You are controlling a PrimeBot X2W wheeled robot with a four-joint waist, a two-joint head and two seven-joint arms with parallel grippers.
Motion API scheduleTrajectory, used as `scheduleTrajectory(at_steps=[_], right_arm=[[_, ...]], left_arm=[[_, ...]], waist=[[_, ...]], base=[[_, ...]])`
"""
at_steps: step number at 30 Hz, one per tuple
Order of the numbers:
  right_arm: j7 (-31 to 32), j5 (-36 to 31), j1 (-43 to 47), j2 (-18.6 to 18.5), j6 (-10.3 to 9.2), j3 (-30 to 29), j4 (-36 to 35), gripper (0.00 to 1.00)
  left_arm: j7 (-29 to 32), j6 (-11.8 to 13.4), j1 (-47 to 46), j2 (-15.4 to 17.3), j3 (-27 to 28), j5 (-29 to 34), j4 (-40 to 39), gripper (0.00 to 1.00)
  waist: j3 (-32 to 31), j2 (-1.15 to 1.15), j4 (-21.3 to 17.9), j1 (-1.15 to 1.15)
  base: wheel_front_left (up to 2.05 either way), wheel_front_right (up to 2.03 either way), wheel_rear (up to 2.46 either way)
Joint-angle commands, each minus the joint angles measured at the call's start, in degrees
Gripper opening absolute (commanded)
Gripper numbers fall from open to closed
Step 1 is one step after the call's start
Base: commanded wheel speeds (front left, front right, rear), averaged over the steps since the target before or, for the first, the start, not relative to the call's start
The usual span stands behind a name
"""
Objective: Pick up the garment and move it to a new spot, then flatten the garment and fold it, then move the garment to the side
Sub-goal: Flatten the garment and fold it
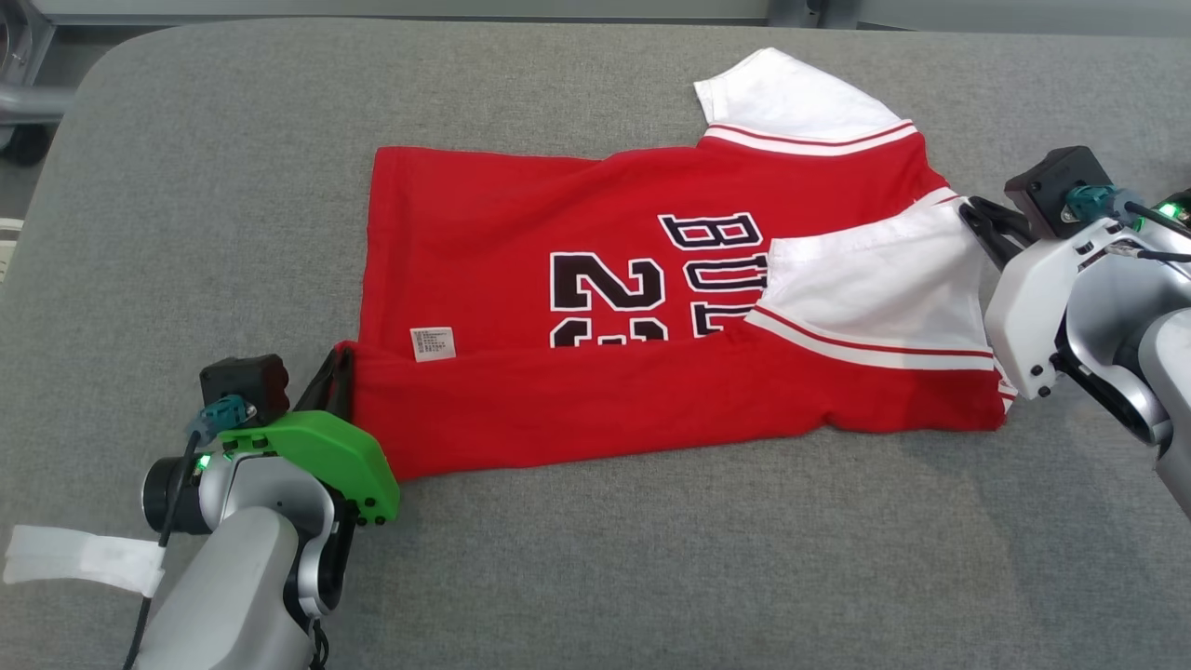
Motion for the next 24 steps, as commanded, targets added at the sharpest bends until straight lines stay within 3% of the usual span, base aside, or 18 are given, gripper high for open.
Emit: scheduleTrajectory(at_steps=[1, 4, 5, 6, 12, 17, 24], right_arm=[[-0.32, 0.17, -0.63, 0.26, -0.09, 0.33, 0.58, 0.00], [-0.63, 0.99, -0.95, 0.94, -0.09, 0.33, 2.26, 0.00], [-0.66, 1.41, -0.90, 1.39, -0.09, 0.38, 2.70, 1.00], [-1.07, 1.41, -0.94, 1.79, -0.09, 0.26, 2.87, 1.00], [-2.64, 0.91, 0.97, 2.57, -0.09, -2.37, 3.13, 1.00], [-0.31, 0.97, 6.26, 2.88, -0.09, -7.06, 1.38, 1.00], [3.46, -0.52, 17.75, 6.27, -0.09, -15.86, -2.44, 1.00]], left_arm=[[-0.52, -0.18, -1.24, 0.02, 0.05, 0.21, 0.37, 0.00], [-1.37, -0.43, -2.43, -0.05, -0.39, 0.99, 1.75, 0.00], [-1.92, -0.40, -2.82, 0.04, -0.55, 1.41, 2.19, 0.40], [-2.11, -0.52, -3.08, 0.12, -0.95, 1.81, 2.78, 1.00], [-6.17, -0.12, -3.05, 0.60, -1.26, 3.17, 3.98, 1.00], [-9.07, 0.77, 0.18, 2.01, -1.66, 4.66, 2.81, 1.00], [-7.49, 2.60, 6.33, 3.07, -4.05, 5.77, -0.26, 1.00]], waist=[[0.13, 0.00, 0.03, 0.00], [0.33, 0.00, 0.10, 0.00], [0.36, 0.00, 0.09, 0.00], [0.32, 0.00, 0.05, 0.00], [-0.70, 0.00, -0.24, 0.00], [-2.46, 0.00, -0.53, 0.00], [-3.89, 0.00, -0.66, 0.00]], base=[[0.00, 0.00, 0.00], [0.00, 0.00, 0.00], [0.00, 0.00, 0.00], [0.00, 0.00, 0.00], [0.00, 0.00, 0.00], [0.00, 0.00, 0.00], [0.00, 0.00, 0.00]])
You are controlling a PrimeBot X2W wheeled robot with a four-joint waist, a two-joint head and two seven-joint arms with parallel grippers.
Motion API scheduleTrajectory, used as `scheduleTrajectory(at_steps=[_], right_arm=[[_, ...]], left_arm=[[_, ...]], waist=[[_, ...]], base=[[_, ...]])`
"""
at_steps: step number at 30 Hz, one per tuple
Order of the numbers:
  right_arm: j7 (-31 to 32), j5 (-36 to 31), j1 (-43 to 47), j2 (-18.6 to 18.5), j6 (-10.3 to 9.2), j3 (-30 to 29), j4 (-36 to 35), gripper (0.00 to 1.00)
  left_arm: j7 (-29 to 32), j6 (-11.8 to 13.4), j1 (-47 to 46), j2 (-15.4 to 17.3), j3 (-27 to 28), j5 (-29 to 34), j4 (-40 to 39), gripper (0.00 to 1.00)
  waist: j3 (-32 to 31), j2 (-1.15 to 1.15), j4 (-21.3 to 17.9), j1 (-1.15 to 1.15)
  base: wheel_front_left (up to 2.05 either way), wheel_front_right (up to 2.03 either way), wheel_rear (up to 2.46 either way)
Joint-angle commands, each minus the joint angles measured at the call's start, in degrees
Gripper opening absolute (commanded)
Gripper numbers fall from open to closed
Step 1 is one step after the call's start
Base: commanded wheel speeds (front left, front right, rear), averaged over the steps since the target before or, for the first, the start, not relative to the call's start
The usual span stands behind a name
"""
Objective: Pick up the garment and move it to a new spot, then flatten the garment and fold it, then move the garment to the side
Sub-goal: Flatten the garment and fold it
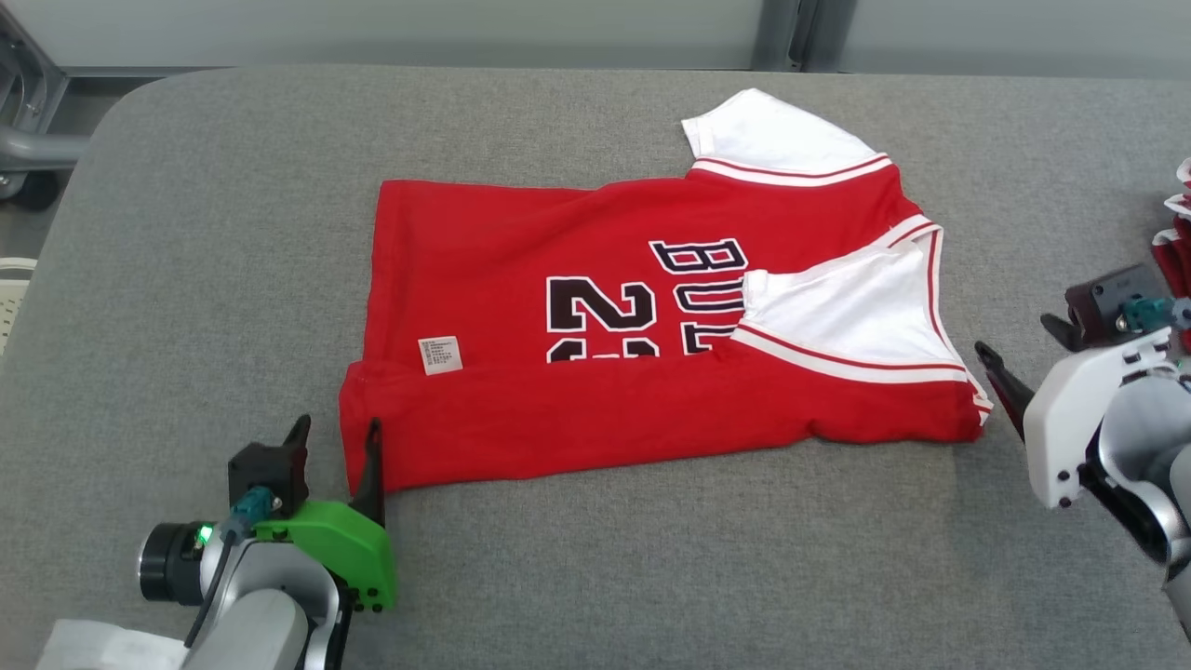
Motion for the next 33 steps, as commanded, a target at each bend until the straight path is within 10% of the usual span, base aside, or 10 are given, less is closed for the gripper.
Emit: scheduleTrajectory(at_steps=[1, 29, 30, 31, 33], right_arm=[[0.62, -0.64, 2.31, 0.96, -0.09, -1.23, -0.59, 1.00], [3.06, -3.27, 7.84, 9.32, -0.09, -7.49, 2.13, 1.00], [3.18, -3.13, 7.69, 9.54, -0.09, -7.39, 2.42, 1.00], [3.29, -3.08, 7.49, 9.79, -0.09, -7.35, 2.75, 1.00], [3.63, -2.56, 7.40, 10.33, -0.08, -6.78, 3.42, 1.00]], left_arm=[[0.53, 0.51, 1.43, 0.11, -0.20, -0.01, -0.35, 1.00], [7.40, -0.94, -2.06, -2.38, -4.82, -0.37, 5.72, 1.00], [7.50, -1.07, -2.14, -2.48, -4.82, -0.57, 5.92, 0.91], [7.67, -1.24, -2.22, -2.54, -4.80, -0.76, 6.14, 0.47], [7.64, -1.57, -2.37, -2.63, -4.98, -0.95, 6.43, 0.00]], waist=[[-0.17, 0.00, -0.04, 0.00], [3.88, 0.00, 0.44, 0.00], [3.95, 0.00, 0.37, 0.00], [4.01, 0.00, 0.30, 0.00], [4.02, 0.00, 0.26, 0.00]], base=[[0.00, 0.00, 0.00], [0.00, 0.00, 0.00], [0.00, 0.00, 0.00], [0.00, 0.00, 0.00], [0.00, 0.00, 0.00]])
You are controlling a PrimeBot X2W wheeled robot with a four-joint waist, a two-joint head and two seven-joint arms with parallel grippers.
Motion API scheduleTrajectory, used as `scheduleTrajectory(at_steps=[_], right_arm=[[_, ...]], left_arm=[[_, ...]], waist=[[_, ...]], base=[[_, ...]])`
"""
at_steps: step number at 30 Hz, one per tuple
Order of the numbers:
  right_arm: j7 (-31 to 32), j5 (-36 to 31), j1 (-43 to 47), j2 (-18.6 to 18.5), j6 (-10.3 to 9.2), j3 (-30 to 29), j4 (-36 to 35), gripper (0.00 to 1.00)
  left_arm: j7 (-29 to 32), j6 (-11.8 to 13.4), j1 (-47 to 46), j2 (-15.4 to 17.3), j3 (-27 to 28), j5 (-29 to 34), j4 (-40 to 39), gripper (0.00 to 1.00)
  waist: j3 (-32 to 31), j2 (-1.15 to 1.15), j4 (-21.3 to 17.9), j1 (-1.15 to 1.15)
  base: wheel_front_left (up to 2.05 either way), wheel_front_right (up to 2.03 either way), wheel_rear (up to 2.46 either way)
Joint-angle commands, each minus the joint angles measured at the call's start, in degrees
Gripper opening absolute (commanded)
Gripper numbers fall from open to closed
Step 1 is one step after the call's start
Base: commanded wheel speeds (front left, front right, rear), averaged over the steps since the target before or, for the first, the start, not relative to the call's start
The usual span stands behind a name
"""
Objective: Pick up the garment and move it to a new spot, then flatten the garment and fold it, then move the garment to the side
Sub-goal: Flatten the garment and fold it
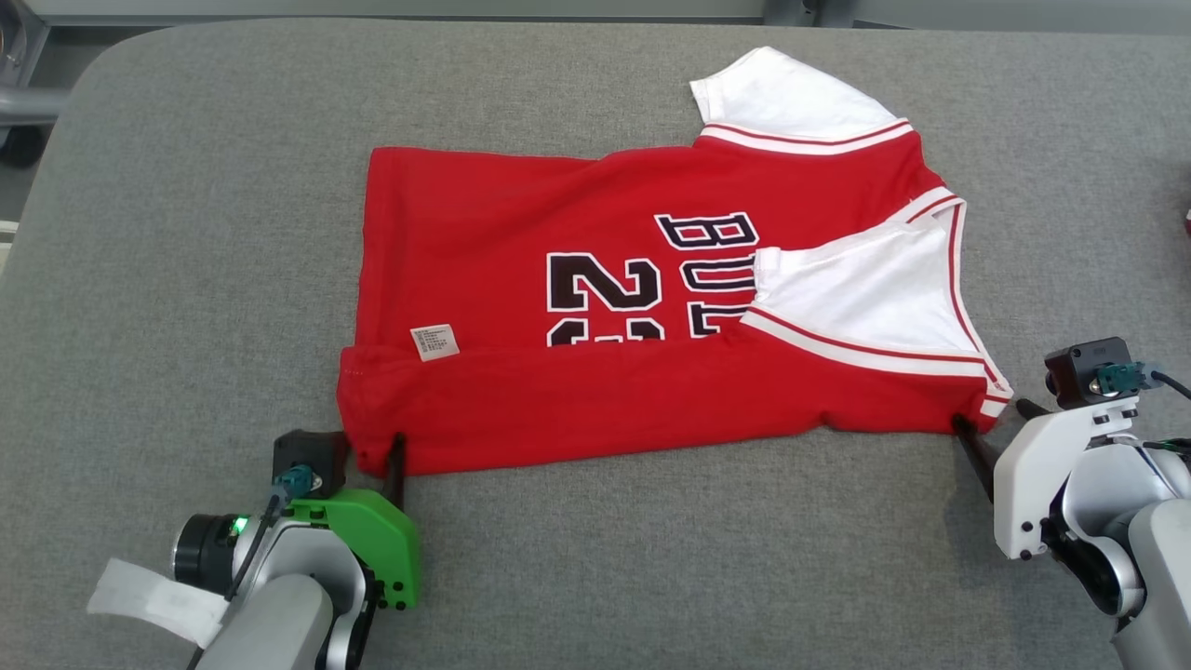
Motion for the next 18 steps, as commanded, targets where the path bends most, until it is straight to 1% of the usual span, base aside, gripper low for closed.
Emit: scheduleTrajectory(at_steps=[1, 2, 3, 7, 11, 16, 18], right_arm=[[0.28, 0.29, 0.22, 0.45, -0.01, 0.44, 0.83, 0.57], [-0.13, 0.65, 0.04, 0.74, -0.01, 0.44, 1.05, 0.07], [-0.30, 0.80, -0.11, 0.82, -0.01, 0.58, 1.26, 0.00], [-1.70, 1.18, -0.11, 0.73, -0.06, 0.75, 1.62, 0.00], [-2.89, 2.11, 1.71, 1.31, -0.06, -0.14, 0.56, 0.00], [-1.37, 3.77, 6.69, 1.94, -0.05, -2.02, -3.92, 0.00], [-0.23, 4.06, 9.19, 2.02, -0.06, -3.02, -6.43, 0.00]], left_arm=[[0.98, -0.76, 0.08, -0.65, -0.87, -0.54, 1.01, 0.00], [0.91, -1.18, 0.00, -0.70, -0.92, -0.61, 1.19, 0.00], [0.58, -1.38, -0.13, -0.65, -0.94, -0.57, 1.45, 0.00], [-0.19, -2.71, -0.30, -0.59, -1.31, -0.89, 2.48, 0.00], [-0.47, -3.37, 0.58, -0.55, -1.45, -1.54, 2.83, 0.00], [0.59, -4.52, 2.16, 0.70, -1.87, -2.45, 1.71, 0.00], [1.27, -4.74, 3.13, 1.75, -1.95, -2.64, 0.78, 0.00]], waist=[[-0.03, 0.00, 0.00, 0.00], [-0.08, 0.00, 0.00, 0.00], [-0.17, 0.00, 0.01, 0.00], [-1.21, 0.00, -0.02, 0.00], [-3.25, 0.00, -0.03, 0.00], [-6.33, 0.00, -0.36, 0.00], [-7.51, 0.00, -0.76, 0.00]], base=[[0.00, 0.00, 0.00], [0.00, 0.00, 0.00], [0.00, 0.00, 0.00], [0.00, 0.00, 0.00], [0.00, 0.00, 0.00], [0.00, 0.00, 0.00], [0.00, 0.00, 0.00]])
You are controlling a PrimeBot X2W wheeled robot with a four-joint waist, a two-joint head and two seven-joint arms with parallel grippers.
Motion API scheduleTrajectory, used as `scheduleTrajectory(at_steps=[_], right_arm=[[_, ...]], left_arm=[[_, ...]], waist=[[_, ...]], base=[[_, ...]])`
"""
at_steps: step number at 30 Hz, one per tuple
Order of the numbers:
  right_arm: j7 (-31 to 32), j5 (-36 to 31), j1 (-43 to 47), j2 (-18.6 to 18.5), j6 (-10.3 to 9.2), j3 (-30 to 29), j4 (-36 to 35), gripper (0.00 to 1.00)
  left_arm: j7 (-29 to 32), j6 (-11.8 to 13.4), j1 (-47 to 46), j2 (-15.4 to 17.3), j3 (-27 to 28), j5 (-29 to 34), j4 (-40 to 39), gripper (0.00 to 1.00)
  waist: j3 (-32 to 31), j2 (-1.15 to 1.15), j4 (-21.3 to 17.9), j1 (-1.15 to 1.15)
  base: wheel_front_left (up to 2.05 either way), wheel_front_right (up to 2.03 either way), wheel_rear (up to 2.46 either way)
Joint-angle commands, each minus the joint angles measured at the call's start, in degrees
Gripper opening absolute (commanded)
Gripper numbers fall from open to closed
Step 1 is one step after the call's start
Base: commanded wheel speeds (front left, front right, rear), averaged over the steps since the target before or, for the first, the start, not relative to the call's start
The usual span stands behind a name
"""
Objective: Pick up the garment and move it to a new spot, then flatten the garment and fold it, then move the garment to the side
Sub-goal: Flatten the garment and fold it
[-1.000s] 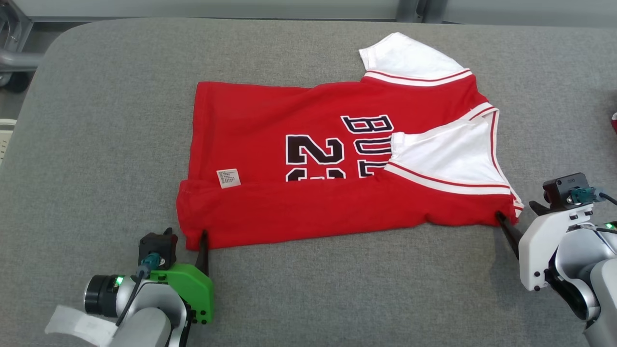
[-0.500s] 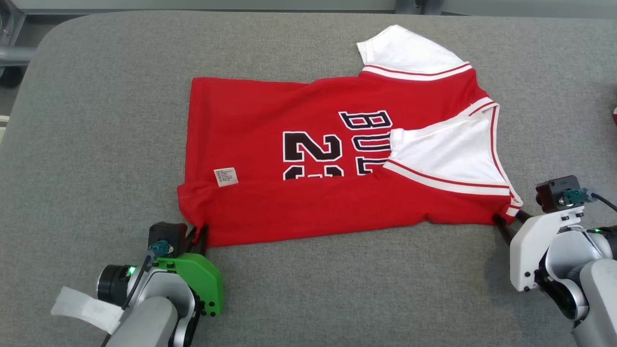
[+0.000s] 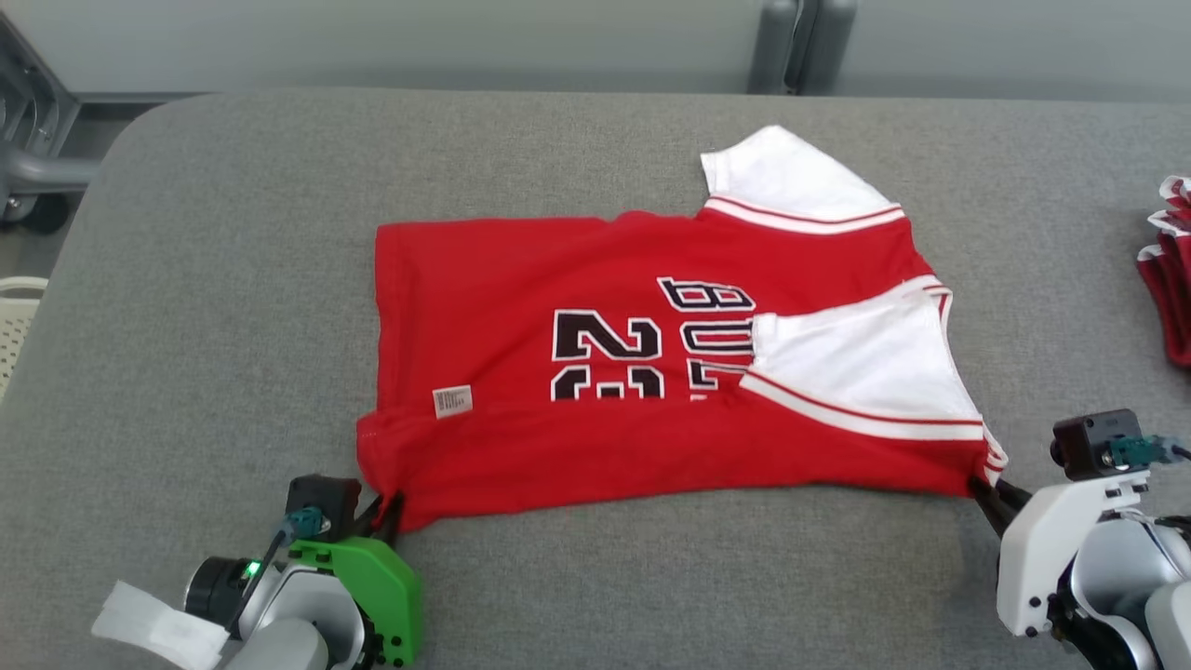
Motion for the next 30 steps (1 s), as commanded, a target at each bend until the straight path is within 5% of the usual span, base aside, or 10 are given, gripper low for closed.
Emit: scheduleTrajectory(at_steps=[1, 15, 30], right_arm=[[1.13, 0.43, 2.89, 0.19, -0.11, -1.24, -2.34, 0.00], [7.73, 0.97, 16.25, 5.86, -0.10, -7.10, -15.53, 0.00], [7.85, 1.29, 19.33, 6.45, -0.09, -4.19, -14.22, 0.00]], left_arm=[[0.88, -0.22, 1.86, 1.50, -0.05, -0.68, -0.79, 0.00], [9.69, 2.65, 11.76, 8.05, -0.70, -3.32, -15.28, 0.00], [13.02, 6.99, 17.76, 10.97, -1.64, -3.15, -21.07, 0.00]], waist=[[-2.62, 0.00, -0.82, 0.00], [-5.85, 0.00, -3.32, 0.00], [-6.81, 0.00, -3.69, 0.00]], base=[[0.00, 0.00, 0.00], [0.00, 0.00, 0.00], [0.00, 0.00, 0.00]])
